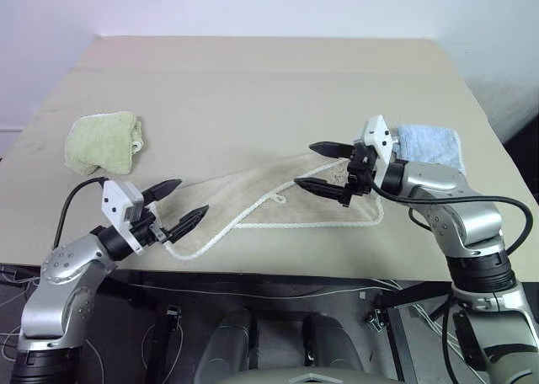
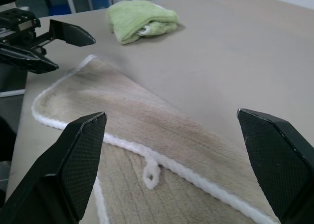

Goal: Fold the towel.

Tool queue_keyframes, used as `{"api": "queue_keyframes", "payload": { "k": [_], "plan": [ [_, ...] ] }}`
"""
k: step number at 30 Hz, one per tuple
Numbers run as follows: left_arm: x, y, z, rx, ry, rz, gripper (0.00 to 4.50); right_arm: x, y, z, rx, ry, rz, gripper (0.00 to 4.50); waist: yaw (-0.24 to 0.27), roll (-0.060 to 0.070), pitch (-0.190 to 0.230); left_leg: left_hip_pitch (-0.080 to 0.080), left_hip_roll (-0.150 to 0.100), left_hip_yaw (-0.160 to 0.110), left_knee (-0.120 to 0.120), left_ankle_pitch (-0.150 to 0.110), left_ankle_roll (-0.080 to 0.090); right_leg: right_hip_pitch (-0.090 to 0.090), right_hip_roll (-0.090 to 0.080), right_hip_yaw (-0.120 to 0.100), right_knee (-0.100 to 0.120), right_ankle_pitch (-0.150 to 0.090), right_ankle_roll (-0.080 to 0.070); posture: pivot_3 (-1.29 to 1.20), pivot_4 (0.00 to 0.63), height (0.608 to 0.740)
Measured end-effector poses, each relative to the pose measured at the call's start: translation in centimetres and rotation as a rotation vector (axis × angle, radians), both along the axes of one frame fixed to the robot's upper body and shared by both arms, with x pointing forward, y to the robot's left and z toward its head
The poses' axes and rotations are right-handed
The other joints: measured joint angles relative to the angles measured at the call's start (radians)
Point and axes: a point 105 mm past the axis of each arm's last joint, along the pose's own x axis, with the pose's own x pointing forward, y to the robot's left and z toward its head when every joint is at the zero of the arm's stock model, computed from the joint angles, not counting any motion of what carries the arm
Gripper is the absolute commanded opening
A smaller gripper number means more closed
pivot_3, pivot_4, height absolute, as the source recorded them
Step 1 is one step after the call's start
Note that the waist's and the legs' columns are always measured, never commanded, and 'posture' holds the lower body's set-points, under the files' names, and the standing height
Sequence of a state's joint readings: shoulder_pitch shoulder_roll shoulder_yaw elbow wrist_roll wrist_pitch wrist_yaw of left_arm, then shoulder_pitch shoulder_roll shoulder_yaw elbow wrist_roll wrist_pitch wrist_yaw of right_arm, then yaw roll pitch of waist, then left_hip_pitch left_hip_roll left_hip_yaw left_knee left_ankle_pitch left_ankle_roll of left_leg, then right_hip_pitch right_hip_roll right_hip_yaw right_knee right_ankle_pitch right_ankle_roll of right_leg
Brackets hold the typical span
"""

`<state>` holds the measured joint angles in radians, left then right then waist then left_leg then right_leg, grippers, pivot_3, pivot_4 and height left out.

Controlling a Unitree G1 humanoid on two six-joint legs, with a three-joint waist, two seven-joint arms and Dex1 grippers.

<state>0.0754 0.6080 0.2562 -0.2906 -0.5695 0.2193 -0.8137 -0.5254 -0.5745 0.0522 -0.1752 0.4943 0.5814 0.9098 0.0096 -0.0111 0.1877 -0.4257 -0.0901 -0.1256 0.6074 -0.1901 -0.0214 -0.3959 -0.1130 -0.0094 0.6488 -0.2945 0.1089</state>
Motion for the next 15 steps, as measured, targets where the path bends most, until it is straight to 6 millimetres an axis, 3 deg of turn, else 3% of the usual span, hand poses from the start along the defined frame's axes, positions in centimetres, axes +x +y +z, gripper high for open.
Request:
{"api": "queue_keyframes", "payload": {
  "k": [12, 15],
  "plan": [
    [0.7, -1.0, 1.5, 0.008, -0.042, -0.011, 4.49, 0.7, -0.1, 0.0, 0.008, 0.001, -0.006, 4.50, 0.001, 0.000, 0.000, 0.000, 0.000, 0.000, 0.000, 0.000, 0.000, 0.000, 0.000, 0.000, 0.000, 0.000, 0.000, 0.00, 0.150, 0.740],
    [1.3, -2.4, 1.7, -0.029, -0.036, -0.033, 4.49, 1.2, -1.2, -0.2, -0.009, 0.006, -0.041, 4.50, 0.003, 0.000, 0.000, 0.000, -0.001, 0.001, 0.001, 0.000, 0.000, 0.000, 0.001, 0.000, 0.000, 0.000, 0.000, 0.00, 0.150, 0.740]
  ]
}}
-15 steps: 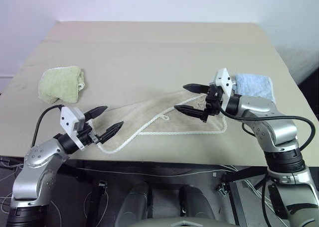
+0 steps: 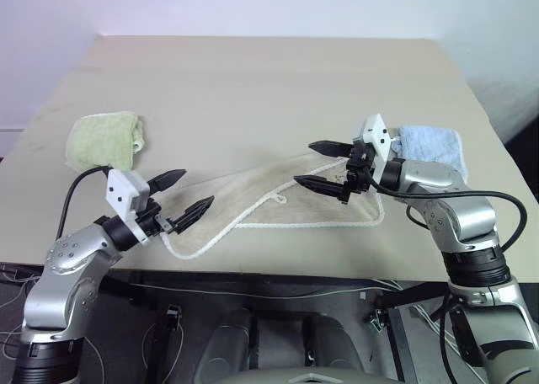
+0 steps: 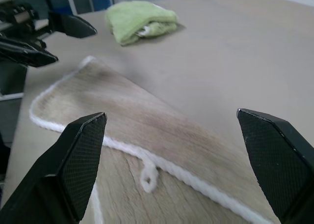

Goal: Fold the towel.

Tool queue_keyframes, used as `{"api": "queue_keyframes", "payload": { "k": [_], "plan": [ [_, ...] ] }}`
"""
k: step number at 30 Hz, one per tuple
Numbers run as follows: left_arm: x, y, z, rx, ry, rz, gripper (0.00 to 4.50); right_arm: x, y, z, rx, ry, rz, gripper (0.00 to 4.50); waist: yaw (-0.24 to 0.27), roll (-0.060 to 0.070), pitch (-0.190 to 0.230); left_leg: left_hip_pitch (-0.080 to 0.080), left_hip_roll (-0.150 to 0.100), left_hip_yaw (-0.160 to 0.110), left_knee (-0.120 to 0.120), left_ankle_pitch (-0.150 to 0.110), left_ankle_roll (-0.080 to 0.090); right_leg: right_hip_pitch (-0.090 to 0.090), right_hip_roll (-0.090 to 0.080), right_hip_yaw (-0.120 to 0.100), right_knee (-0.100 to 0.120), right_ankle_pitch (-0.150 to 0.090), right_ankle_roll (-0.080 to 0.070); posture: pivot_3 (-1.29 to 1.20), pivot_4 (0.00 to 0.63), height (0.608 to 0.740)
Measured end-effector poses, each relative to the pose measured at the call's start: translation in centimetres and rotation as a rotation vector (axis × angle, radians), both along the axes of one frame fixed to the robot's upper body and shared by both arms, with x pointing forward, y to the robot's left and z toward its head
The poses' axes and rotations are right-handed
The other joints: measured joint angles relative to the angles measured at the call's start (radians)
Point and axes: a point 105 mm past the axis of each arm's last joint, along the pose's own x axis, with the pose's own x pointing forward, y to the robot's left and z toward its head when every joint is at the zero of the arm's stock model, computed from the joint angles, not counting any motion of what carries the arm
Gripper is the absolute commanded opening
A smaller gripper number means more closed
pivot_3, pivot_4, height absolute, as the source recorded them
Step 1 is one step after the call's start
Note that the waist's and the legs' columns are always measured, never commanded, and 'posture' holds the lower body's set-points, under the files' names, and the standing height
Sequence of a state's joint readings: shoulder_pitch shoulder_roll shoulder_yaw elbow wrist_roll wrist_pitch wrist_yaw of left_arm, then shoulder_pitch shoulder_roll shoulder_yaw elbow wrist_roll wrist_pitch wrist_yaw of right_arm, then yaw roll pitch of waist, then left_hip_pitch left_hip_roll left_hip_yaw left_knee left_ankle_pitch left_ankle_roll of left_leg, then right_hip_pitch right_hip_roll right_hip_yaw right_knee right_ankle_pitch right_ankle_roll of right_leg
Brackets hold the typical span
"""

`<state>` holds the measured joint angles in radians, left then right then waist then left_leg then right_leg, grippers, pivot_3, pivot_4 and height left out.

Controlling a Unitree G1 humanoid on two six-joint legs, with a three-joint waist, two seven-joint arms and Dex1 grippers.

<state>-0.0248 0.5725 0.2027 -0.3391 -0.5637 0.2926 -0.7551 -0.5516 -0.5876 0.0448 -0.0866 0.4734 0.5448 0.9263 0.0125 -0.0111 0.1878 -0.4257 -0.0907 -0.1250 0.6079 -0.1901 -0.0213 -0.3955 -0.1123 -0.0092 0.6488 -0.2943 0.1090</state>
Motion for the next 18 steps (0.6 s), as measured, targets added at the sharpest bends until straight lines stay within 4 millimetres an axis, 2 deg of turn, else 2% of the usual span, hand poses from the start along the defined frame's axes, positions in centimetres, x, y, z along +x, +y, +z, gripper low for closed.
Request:
{"api": "queue_keyframes", "payload": {
  "k": [5, 8, 13, 18],
  "plan": [
    [0.1, -2.3, -0.5, -0.028, 0.013, -0.069, 4.49, 2.1, -2.2, -0.9, -0.102, -0.023, -0.132, 4.50, -0.008, 0.000, 0.000, 0.000, 0.001, 0.002, 0.000, 0.000, 0.000, -0.001, 0.000, 0.001, 0.001, 0.000, 0.000, 0.00, 0.150, 0.740],
    [0.2, -2.6, -0.4, -0.039, 0.012, -0.078, 4.49, 3.3, -3.1, -1.4, -0.139, -0.014, -0.178, 4.50, -0.012, 0.000, 0.000, 0.000, 0.001, 0.003, -0.001, 0.000, 0.000, -0.002, 0.001, 0.002, 0.002, 0.000, 0.001, 0.00, 0.150, 0.740],
    [0.3, -2.8, -0.6, -0.037, 0.014, -0.088, 4.49, 5.8, -4.4, -1.1, -0.262, -0.057, -0.242, 4.50, -0.023, 0.000, 0.000, 0.000, 0.001, 0.006, 0.000, 0.000, 0.000, -0.002, 0.002, 0.003, 0.002, 0.001, 0.002, 0.00, 0.150, 0.740],
    [0.1, -3.4, -0.9, -0.039, 0.028, -0.115, 4.49, 8.2, -6.7, -2.3, -0.416, -0.087, -0.316, 4.50, -0.025, 0.001, 0.000, 0.000, 0.001, 0.007, 0.000, 0.000, 0.001, -0.003, 0.002, 0.004, 0.002, 0.001, 0.002, 0.00, 0.150, 0.740]
  ]
}}
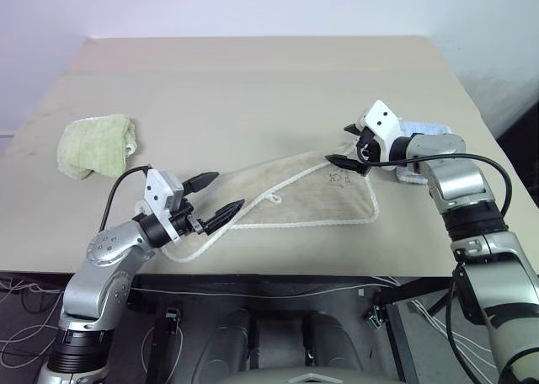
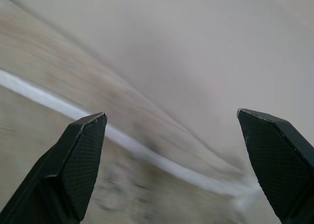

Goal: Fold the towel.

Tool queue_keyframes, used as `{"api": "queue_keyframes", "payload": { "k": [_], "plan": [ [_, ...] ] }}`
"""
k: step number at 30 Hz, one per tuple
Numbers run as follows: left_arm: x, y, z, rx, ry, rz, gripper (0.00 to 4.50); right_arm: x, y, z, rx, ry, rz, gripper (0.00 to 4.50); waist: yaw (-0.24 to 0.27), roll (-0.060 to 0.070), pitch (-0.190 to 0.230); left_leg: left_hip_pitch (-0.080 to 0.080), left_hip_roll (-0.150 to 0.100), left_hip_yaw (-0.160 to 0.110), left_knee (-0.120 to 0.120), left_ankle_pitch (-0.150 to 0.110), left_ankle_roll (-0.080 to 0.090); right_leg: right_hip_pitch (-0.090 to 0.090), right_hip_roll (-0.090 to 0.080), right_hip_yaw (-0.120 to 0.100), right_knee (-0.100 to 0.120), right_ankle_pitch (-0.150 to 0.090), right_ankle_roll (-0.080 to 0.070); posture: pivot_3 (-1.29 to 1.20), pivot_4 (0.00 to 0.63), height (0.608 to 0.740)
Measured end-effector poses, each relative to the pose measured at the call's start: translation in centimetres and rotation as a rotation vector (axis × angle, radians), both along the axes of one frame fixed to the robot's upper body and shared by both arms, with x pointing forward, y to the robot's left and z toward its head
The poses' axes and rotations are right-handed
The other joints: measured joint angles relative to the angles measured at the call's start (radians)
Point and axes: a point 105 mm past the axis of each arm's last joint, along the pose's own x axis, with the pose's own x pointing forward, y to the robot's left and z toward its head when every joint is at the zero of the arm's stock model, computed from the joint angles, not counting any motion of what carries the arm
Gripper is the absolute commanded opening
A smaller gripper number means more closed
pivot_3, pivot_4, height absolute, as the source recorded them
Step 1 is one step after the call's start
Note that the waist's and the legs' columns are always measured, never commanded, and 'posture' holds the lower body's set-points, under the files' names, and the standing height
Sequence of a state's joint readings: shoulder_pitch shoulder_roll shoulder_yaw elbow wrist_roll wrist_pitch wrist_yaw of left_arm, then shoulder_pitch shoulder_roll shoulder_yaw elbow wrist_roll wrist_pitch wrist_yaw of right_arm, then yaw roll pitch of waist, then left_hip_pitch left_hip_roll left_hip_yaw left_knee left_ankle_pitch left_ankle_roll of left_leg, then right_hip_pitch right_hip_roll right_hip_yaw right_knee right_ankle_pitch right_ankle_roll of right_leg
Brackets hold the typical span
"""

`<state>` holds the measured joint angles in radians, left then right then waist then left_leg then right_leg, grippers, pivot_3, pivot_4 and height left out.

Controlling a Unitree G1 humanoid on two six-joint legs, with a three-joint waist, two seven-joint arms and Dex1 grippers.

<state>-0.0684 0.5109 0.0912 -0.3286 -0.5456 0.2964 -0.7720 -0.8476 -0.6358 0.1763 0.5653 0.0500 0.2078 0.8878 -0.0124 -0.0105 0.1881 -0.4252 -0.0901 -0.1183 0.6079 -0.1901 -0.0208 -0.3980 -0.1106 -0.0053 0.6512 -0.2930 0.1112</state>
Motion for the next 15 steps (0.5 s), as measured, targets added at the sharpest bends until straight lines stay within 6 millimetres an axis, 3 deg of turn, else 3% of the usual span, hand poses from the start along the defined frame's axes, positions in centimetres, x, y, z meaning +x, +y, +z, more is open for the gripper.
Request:
{"api": "queue_keyframes", "payload": {
  "k": [9, 15],
  "plan": [
    [-0.6, -0.2, 0.0, 0.008, 0.017, -0.017, 4.49, 2.5, -3.9, -0.9, -0.288, -0.065, -0.099, 4.50, -0.007, 0.001, 0.000, 0.000, 0.000, 0.002, 0.000, 0.000, 0.000, -0.001, 0.001, 0.002, 0.001, 0.000, 0.001, 0.00, 0.150, 0.740],
    [-1.2, -0.9, 0.3, 0.010, 0.010, -0.014, 4.49, 3.4, -3.2, -1.3, -0.310, -0.098, -0.123, 4.50, -0.007, 0.001, 0.001, 0.001, 0.000, 0.002, 0.000, 0.000, 0.000, -0.001, 0.001, 0.003, 0.001, 0.001, 0.000, 0.00, 0.150, 0.740]
  ]
}}
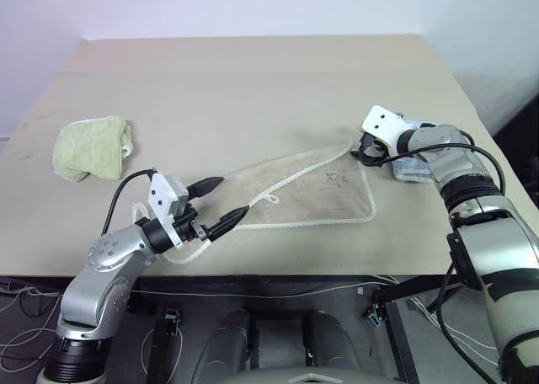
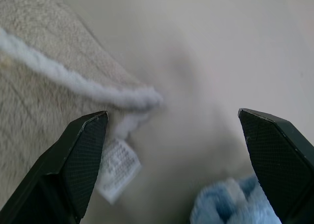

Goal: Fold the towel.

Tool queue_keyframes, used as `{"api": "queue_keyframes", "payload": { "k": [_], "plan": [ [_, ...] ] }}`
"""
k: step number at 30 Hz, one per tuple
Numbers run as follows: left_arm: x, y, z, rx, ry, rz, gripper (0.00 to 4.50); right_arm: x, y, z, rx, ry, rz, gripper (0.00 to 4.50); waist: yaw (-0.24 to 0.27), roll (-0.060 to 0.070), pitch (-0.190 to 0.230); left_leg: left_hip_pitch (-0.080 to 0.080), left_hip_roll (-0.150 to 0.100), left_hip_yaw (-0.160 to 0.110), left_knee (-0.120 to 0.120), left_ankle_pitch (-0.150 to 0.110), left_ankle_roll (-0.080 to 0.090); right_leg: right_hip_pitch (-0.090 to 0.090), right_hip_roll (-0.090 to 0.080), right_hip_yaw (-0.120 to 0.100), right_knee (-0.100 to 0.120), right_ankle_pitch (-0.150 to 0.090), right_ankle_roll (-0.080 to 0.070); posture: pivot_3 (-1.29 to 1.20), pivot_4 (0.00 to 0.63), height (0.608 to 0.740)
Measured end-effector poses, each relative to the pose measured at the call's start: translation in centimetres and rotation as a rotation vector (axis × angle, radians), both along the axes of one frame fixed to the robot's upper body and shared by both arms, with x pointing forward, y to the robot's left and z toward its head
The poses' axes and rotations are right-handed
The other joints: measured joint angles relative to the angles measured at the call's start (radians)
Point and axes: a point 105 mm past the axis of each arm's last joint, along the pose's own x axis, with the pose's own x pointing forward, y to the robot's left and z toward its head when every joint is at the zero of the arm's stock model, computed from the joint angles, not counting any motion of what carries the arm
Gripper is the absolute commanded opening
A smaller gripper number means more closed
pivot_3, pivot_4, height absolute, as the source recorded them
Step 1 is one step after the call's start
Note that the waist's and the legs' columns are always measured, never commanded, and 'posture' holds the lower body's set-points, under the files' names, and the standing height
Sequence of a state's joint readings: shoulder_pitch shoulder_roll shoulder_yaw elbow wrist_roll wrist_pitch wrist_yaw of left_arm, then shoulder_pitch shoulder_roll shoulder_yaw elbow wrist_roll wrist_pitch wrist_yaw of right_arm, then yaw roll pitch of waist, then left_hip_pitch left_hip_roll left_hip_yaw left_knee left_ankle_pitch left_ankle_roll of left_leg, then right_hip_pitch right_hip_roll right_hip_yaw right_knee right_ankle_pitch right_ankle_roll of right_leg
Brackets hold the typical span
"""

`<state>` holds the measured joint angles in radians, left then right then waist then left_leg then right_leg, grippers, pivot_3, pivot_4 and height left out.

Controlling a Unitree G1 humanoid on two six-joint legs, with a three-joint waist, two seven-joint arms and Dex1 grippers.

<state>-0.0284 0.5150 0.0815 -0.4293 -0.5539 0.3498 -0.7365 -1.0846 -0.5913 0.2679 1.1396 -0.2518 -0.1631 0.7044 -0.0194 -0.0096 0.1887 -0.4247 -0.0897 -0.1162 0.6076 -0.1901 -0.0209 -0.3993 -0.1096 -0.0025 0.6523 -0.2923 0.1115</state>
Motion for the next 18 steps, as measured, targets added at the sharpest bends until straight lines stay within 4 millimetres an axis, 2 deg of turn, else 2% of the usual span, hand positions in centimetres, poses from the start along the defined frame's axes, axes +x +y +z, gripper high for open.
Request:
{"api": "queue_keyframes", "payload": {
  "k": [6, 7, 10, 13, 18],
  "plan": [
    [-0.1, -0.1, 0.1, -0.006, 0.017, 0.021, 4.49, 0.2, 1.1, 0.1, -0.007, -0.022, 0.037, 4.50, 0.001, 0.000, 0.000, 0.000, 0.000, 0.000, 0.000, 0.000, 0.000, 0.000, 0.000, 0.000, 0.001, 0.000, 0.000, 0.00, 0.150, 0.740],
    [-0.2, -0.1, 0.3, -0.007, 0.016, 0.022, 4.50, 0.2, 1.2, 0.2, -0.010, -0.030, 0.050, 4.31, 0.001, 0.000, 0.000, 0.000, 0.000, 0.000, 0.000, 0.000, 0.000, 0.000, 0.000, 0.000, 0.001, 0.000, 0.000, 0.00, 0.150, 0.740],
    [-0.3, 0.0, 0.7, 0.005, 0.012, 0.024, 4.50, 0.1, 1.9, 0.4, -0.041, -0.059, 0.111, 3.60, 0.000, 0.000, 0.000, 0.000, 0.000, 0.000, 0.000, 0.000, 0.000, 0.000, 0.000, 0.000, 0.001, 0.000, 0.000, 0.00, 0.150, 0.740],
    [-0.1, 0.1, 0.8, 0.003, 0.021, 0.031, 4.50, -0.4, 2.9, 0.5, -0.104, -0.098, 0.214, 2.58, 0.000, 0.000, 0.000, 0.001, 0.000, 0.000, 0.000, 0.000, 0.000, 0.000, 0.001, 0.000, 0.001, 0.000, 0.000, 0.00, 0.150, 0.740],
    [0.0, 0.2, 1.0, 0.009, 0.023, 0.032, 4.50, -0.5, 2.6, -0.2, -0.141, -0.082, 0.216, 0.87, 0.000, 0.000, 0.000, 0.001, 0.000, 0.000, 0.000, 0.000, 0.000, 0.000, 0.001, 0.001, 0.002, 0.000, 0.000, 0.00, 0.150, 0.740]
  ]
}}
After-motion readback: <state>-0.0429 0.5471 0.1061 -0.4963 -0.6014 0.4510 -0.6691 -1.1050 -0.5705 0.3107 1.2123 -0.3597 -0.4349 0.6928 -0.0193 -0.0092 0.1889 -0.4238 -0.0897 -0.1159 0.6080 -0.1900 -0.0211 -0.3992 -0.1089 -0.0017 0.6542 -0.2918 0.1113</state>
